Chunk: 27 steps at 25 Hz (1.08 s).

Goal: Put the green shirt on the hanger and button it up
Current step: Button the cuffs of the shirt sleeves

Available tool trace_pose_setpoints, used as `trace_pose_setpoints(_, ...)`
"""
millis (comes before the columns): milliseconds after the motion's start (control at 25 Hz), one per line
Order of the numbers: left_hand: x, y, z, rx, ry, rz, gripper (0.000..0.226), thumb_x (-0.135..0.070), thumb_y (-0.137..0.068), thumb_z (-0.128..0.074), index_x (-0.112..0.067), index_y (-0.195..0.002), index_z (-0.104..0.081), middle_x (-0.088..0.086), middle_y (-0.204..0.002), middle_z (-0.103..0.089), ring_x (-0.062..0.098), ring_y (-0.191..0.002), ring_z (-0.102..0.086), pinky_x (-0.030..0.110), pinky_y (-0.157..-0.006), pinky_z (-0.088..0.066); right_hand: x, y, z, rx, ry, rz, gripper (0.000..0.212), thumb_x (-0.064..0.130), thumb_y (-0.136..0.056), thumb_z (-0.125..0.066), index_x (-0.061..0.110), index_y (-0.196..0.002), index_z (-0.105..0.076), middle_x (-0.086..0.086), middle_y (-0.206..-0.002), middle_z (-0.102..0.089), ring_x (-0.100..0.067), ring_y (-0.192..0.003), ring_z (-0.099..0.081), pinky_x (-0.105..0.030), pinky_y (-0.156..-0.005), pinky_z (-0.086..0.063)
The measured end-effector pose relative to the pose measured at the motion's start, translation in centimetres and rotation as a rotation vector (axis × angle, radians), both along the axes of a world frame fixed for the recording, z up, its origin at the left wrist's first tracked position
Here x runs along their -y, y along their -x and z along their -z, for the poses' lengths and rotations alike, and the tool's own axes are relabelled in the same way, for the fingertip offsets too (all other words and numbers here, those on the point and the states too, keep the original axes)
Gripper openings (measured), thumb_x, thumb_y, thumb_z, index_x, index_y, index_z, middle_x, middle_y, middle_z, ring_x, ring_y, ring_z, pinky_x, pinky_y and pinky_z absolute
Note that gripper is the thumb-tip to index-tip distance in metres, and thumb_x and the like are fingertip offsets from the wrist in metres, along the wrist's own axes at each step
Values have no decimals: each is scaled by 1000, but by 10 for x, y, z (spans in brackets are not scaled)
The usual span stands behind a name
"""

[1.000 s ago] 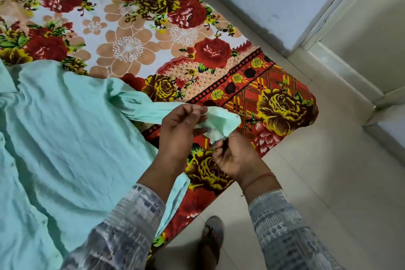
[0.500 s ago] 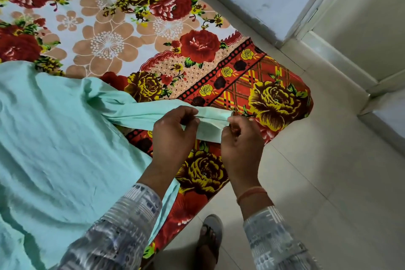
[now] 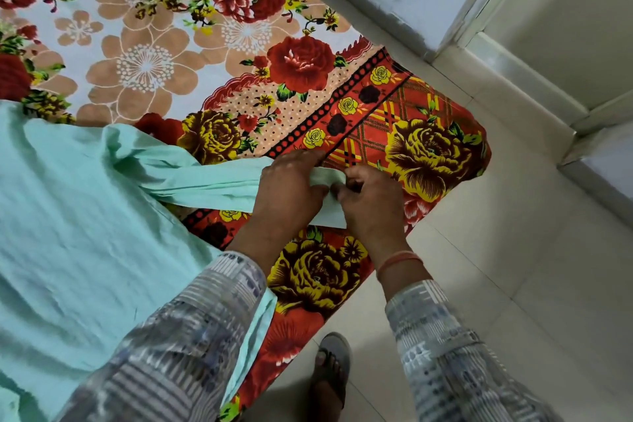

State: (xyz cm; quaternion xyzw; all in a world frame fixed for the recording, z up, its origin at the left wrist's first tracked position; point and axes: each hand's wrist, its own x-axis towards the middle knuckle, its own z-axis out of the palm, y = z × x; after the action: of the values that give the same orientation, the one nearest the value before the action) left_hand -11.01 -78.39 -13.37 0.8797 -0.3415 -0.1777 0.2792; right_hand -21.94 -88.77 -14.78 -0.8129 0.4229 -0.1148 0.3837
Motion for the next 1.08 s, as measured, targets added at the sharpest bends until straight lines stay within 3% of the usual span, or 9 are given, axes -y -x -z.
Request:
trace_pose_setpoints(160, 4, -5, 10, -37, -19, -74, 26, -18, -85, -83, -20, -111, -85, 9, -112, -78, 31, -102, -73, 38, -83, -57, -7, -2, 8, -5, -72, 11, 16, 29, -90, -82, 20, -104, -81, 2, -93, -80, -17, -83, -74, -38, -75, -63)
trace_pose_setpoints(320, -2, -7, 13, -126, -2, -131, 18, -28, -90, -83, -26, -107, -87, 3, -100, -84, 24, -93, -75, 28, -69, -45, -8, -8, 9, -17, -48, -33, 16, 27, -93, -76, 21, -107, -82, 1, -95, -80, -19, -86, -74, -41, -75, -63)
trace_pose_setpoints(560, -8, -10, 14, -264, 42, -126, 9, -26, -95, -75, -25, -103, -80, -2, -98, -79, 20, -93, -71, 33, -73, -52, -9, -10, 6, 44, -90, -5, 15, 16, -95, -72, 17, -106, -83, -1, -96, -80, -17, -86, -71, -30, -76, -58)
trace_pose_setpoints(760, -13, -12, 4, -609, 258, -366, 14, -11, -94, -75, -22, -99, -84, 1, -94, -83, 19, -88, -77, 34, -76, -60, -23, -16, -2, 190, -145, 138, 14, 19, -93, -77, 14, -105, -82, 8, -91, -74, 8, -78, -64, -3, -65, -44)
trace_pose_setpoints(840, -16, -12, -3, -759, 369, -499, 15, -4, -94, -76, -15, -99, -84, 4, -89, -84, 18, -80, -79, 30, -70, -60, -27, -22, -4, 237, -163, 157, 13, 22, -91, -78, 16, -102, -80, 9, -90, -74, 7, -78, -65, -5, -64, -46)
trace_pose_setpoints(960, -25, -16, -10, -879, 432, -541, 15, 1, -93, -76, -11, -100, -83, 4, -84, -85, 15, -73, -80, 23, -62, -60, -28, -28, -5, 307, -280, 160, 11, 25, -86, -75, 22, -96, -74, 7, -88, -76, -7, -77, -71, -28, -67, -59)
trace_pose_setpoints(1080, -35, -19, -9, -907, 425, -530, 15, 0, -90, -79, -9, -101, -83, 7, -88, -85, 19, -76, -81, 26, -66, -61, -28, -24, -8, 279, -355, 92, 19, 25, -88, -79, 24, -107, -77, 5, -96, -80, -10, -87, -76, -31, -73, -62)
